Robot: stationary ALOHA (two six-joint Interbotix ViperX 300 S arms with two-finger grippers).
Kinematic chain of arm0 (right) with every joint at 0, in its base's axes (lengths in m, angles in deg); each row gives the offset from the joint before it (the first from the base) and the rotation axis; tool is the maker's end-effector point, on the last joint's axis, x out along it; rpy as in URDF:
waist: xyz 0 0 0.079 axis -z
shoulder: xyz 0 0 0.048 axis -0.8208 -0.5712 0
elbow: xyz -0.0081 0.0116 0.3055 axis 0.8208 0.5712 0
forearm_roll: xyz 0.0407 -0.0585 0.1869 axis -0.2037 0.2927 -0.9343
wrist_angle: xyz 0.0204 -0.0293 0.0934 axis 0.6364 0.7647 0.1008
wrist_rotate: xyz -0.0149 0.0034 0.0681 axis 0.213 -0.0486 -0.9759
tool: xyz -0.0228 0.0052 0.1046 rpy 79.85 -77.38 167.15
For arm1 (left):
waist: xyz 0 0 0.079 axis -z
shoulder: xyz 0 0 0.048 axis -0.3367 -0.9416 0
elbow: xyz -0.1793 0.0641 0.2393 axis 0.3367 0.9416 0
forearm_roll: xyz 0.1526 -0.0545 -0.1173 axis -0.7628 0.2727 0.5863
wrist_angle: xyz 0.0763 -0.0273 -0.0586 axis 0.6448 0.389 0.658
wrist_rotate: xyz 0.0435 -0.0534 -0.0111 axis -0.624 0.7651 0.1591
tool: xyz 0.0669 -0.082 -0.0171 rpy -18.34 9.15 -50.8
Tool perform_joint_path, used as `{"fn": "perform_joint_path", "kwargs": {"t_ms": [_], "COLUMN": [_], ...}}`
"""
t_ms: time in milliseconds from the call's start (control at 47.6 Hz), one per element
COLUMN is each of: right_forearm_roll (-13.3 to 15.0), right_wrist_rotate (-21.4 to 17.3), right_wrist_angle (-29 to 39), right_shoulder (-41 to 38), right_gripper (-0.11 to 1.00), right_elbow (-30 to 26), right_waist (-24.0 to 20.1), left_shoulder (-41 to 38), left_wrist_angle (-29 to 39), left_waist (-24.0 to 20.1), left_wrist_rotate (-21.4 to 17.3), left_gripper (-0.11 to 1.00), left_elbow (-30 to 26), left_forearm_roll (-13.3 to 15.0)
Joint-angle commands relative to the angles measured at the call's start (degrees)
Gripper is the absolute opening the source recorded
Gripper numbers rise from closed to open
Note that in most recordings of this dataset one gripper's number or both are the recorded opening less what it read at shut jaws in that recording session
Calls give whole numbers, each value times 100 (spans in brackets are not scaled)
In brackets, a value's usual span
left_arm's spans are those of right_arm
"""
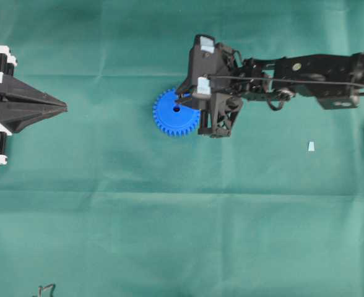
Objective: Insert the shaft into the center hole of the gear.
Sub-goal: 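Lift the shaft and carry it left over the blue gear's center hole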
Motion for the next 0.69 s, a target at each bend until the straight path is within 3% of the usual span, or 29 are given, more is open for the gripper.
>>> {"fn": "perform_joint_path", "kwargs": {"t_ms": [0, 378, 672], "right_forearm_roll": [-44, -44, -18], "right_wrist_rotate": [-9, -62, -53], "right_wrist_angle": [-114, -132, -141], "right_shoulder": [-44, -193, 167], "right_gripper": [18, 18, 18], "right_elbow": [-176, -185, -167], "right_waist": [9, 9, 26], "left_shoulder": [-44, -44, -44], "left_wrist_angle": [-35, -35, -35], "left_waist": [9, 18, 9], "left_wrist_rotate": [0, 9, 53], "left_gripper": [0, 0, 0], "left_elbow": [-132, -141, -132], "left_forearm_roll": [-18, -18, -18]}}
